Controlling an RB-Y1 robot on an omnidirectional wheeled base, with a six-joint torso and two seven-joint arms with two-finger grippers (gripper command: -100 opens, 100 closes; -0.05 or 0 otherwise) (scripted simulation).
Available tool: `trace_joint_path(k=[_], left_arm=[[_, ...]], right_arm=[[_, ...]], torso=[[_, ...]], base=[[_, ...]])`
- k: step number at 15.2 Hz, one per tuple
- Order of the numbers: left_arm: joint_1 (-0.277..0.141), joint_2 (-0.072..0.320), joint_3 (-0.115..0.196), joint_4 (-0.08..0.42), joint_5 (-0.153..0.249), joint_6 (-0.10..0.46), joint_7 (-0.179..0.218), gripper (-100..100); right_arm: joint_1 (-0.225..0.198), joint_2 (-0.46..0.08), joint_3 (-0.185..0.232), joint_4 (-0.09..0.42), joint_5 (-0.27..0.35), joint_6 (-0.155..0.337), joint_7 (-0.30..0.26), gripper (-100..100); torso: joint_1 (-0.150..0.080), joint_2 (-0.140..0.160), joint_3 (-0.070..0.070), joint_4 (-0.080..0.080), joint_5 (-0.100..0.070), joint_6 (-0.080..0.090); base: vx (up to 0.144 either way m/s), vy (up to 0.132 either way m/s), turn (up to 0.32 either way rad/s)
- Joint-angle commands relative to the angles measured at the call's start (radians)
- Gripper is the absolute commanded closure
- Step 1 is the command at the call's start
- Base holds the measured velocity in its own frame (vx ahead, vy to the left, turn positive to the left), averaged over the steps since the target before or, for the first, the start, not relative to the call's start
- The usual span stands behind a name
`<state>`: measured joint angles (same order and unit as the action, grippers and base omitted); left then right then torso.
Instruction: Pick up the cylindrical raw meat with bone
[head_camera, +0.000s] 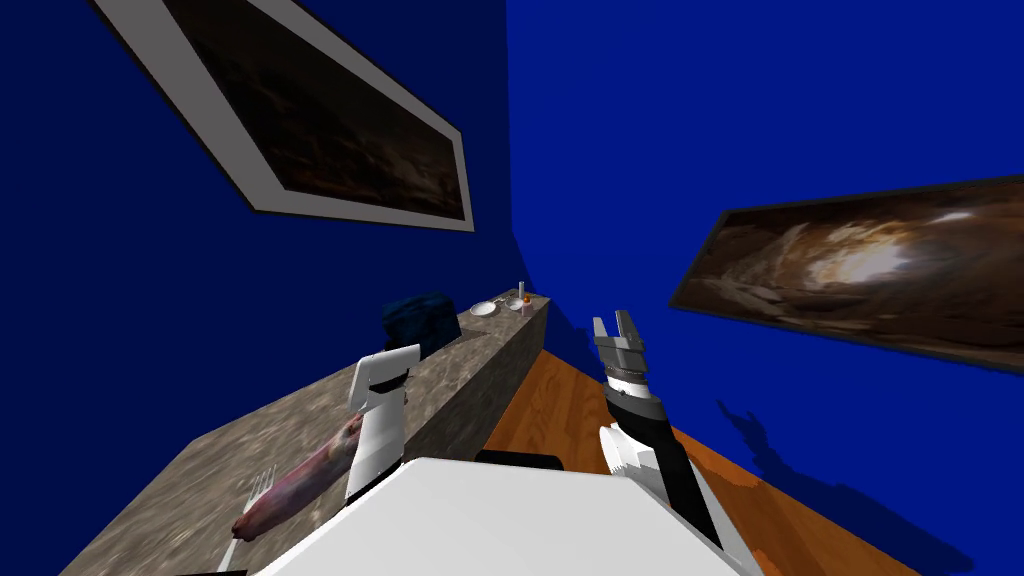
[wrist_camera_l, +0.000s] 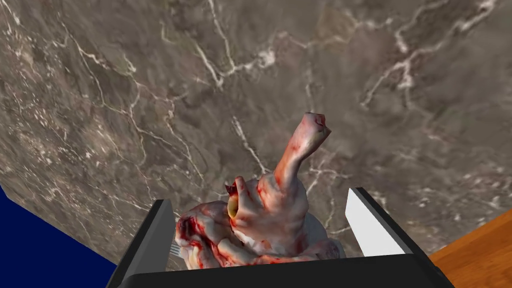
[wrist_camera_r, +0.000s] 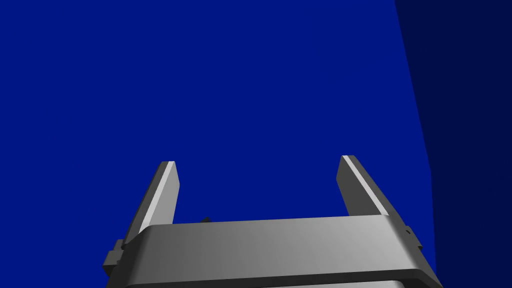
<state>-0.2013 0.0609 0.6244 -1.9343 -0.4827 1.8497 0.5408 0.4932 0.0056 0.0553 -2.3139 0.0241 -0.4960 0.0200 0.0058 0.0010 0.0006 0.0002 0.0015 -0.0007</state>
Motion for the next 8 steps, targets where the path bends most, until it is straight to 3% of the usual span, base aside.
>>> trace_joint_path(k=[1, 5, 6, 7, 8], left_arm=[[0.006, -0.002, 0.000, 0.024, 0.005, -0.032, 0.006, -100], [0.016, -0.006, 0.000, 0.060, 0.012, -0.080, 0.014, -100], [0.012, -0.005, 0.000, 0.046, 0.009, -0.059, 0.011, -100], [0.013, -0.006, -0.001, 0.049, 0.009, -0.064, 0.012, 100], [0.013, -0.006, -0.001, 0.049, 0.009, -0.065, 0.012, 100]], right_arm=[[0.000, 0.000, 0.000, 0.000, 0.000, 0.000, 0.000, 0], [0.000, 0.000, 0.000, 0.000, 0.000, 0.000, 0.000, 0], [0.000, 0.000, 0.000, 0.000, 0.000, 0.000, 0.000, 0], [0.000, 0.000, 0.000, 0.000, 0.000, 0.000, 0.000, 0], [0.000, 0.000, 0.000, 0.000, 0.000, 0.000, 0.000, 0]], torso=[[0.000, 0.000, 0.000, 0.000, 0.000, 0.000], [-0.005, -0.003, -0.002, -0.001, -0.001, 0.000], [-0.005, -0.003, -0.002, -0.001, -0.001, 0.000], [-0.006, -0.003, -0.002, -0.001, -0.001, 0.000], [-0.006, -0.003, -0.001, -0.001, -0.001, 0.000]], base=[[0.000, 0.022, 0.048], [0.017, -0.003, 0.053], [0.011, -0.005, 0.018], [0.000, 0.000, 0.000], [0.000, -0.005, -0.005]])
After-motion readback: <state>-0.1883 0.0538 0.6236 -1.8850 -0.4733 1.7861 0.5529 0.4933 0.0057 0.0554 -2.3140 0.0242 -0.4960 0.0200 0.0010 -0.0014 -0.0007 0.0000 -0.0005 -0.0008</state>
